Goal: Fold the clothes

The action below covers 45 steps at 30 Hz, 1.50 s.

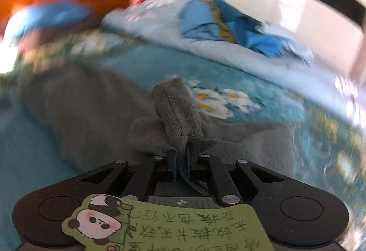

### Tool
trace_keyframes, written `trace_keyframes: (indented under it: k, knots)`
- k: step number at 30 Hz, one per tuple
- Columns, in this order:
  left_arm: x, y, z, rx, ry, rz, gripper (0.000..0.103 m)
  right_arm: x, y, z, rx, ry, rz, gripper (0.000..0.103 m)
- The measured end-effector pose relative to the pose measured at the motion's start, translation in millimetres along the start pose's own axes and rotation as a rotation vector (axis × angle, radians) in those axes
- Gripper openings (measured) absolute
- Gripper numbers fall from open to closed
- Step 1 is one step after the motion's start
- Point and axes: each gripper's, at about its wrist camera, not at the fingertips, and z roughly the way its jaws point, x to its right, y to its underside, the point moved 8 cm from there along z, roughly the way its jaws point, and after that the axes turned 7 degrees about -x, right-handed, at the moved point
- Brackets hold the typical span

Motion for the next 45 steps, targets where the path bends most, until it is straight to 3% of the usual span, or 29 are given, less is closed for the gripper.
trace_keyframes:
  k: [4,8,10,14,17,23,27,30,33,40,43,45]
  knots:
    - [10.8,8.4,8.3,-0.026,0.038,-0.01,0.048,46.9,-32.9,-19.0,0.112,-0.041,0.281,0.005]
    - [15.9,7.9,6.3,-0.021,0.046,-0.005,0.048,52.7,-50.5,-34.8,0.203,-0.009,0.304,0.005]
    - [16.1,8.5,6.2,-0.022,0.047,-0.009,0.049,33.3,-42.8,-21.9,0.154,-0.044,0.248,0.005]
    - [16.3,10.0,3.5,-0.026,0.042,-0.002,0.049,-23.4,-3.6,25.0,-0.043,-0.081,-0.001,0.005]
    - [16.5,10.1,2.0,-0.022,0.036,0.009,0.052,-42.4,12.7,32.2,-0.09,-0.057,-0.123,0.006]
    - [8.7,2.2,11.8,0.015,0.016,0.003,0.054,-44.3,15.4,11.8,-0.079,-0.058,-0.18,0.009]
    - [-3.9,-10.8,24.8,0.079,-0.047,-0.007,0.065,-23.9,11.2,-4.4,-0.051,-0.131,-0.058,0.011]
    - [-17.9,-16.9,36.1,0.105,-0.071,-0.075,0.065,-3.0,8.9,-11.0,-0.024,-0.137,0.031,0.038]
    - [-22.5,-19.3,38.1,0.127,-0.059,-0.124,0.065,0.0,9.5,-6.7,-0.017,-0.163,0.057,0.038]
    - [-18.9,-6.1,23.8,0.076,-0.066,-0.092,0.065,-23.6,9.2,-5.2,-0.013,-0.053,-0.145,0.04]
    - [-17.5,-0.2,15.8,0.068,-0.059,-0.08,0.065,-28.7,6.9,-6.9,-0.001,0.012,-0.262,0.055]
    - [-17.0,1.2,13.4,0.067,-0.057,-0.078,0.065,-34.0,8.9,-8.3,0.001,0.042,-0.36,0.056]
